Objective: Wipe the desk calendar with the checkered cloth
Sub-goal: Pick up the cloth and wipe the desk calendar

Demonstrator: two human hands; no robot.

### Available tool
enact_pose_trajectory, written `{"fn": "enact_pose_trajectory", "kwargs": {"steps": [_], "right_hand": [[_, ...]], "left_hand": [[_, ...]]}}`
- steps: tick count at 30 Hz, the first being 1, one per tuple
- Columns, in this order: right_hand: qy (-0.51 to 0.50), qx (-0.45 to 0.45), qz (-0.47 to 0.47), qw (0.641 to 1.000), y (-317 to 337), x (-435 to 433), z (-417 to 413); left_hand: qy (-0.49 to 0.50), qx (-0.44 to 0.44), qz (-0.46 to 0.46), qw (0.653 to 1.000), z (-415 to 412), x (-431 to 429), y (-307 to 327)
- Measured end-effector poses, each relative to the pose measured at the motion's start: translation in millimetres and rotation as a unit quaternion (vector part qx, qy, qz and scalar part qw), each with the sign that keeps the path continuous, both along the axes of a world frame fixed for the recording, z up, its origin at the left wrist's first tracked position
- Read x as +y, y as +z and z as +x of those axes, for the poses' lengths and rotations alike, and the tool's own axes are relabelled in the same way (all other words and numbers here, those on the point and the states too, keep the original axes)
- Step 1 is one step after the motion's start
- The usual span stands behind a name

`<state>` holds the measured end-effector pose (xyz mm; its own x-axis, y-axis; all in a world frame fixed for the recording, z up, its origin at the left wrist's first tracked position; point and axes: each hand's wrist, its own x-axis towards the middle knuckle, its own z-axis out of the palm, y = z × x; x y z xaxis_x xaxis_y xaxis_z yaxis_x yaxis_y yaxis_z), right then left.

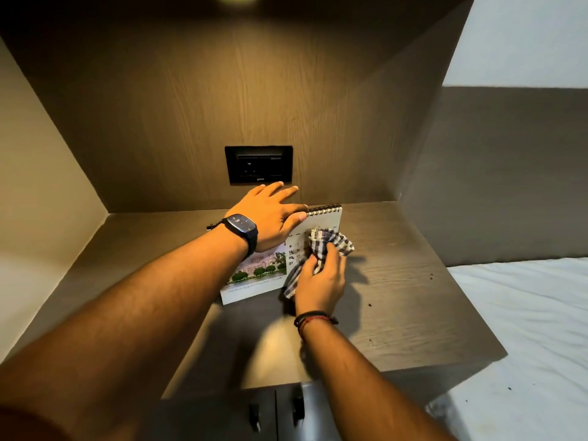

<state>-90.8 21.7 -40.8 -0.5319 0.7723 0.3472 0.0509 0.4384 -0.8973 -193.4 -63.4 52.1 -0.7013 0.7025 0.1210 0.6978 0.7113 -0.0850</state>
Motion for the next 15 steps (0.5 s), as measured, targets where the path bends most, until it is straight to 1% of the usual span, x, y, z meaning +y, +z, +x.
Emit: {"fn": "enact_pose_trajectory", "kwargs": {"steps": [3, 5, 7, 10, 12, 13, 15], "right_hand": [[0.083, -0.022, 0.062, 0.994, -13, -12, 12], [0.112, -0.037, 0.088, 0.989, -19, -11, 18], [0.089, -0.048, 0.061, 0.993, -17, -4, 15], [-0.001, -0.049, -0.037, 0.998, -3, 2, 3], [-0.020, -0.043, -0.051, 0.998, 3, -3, 0], [0.002, -0.046, -0.038, 0.998, 3, -8, 1], [0.088, -0.066, 0.022, 0.994, -6, -18, 8]], "left_hand": [[-0.005, 0.002, 0.004, 1.000, 0, -1, 0], [-0.005, 0.000, 0.004, 1.000, -1, -1, 0], [-0.006, -0.003, 0.004, 1.000, -1, -1, 0], [-0.004, -0.003, 0.005, 1.000, 0, 0, 0], [-0.001, 0.000, 0.004, 1.000, 0, 0, 0], [-0.001, 0.002, 0.005, 1.000, 0, -1, 0], [-0.006, 0.003, 0.008, 1.000, -1, -1, 0]]}}
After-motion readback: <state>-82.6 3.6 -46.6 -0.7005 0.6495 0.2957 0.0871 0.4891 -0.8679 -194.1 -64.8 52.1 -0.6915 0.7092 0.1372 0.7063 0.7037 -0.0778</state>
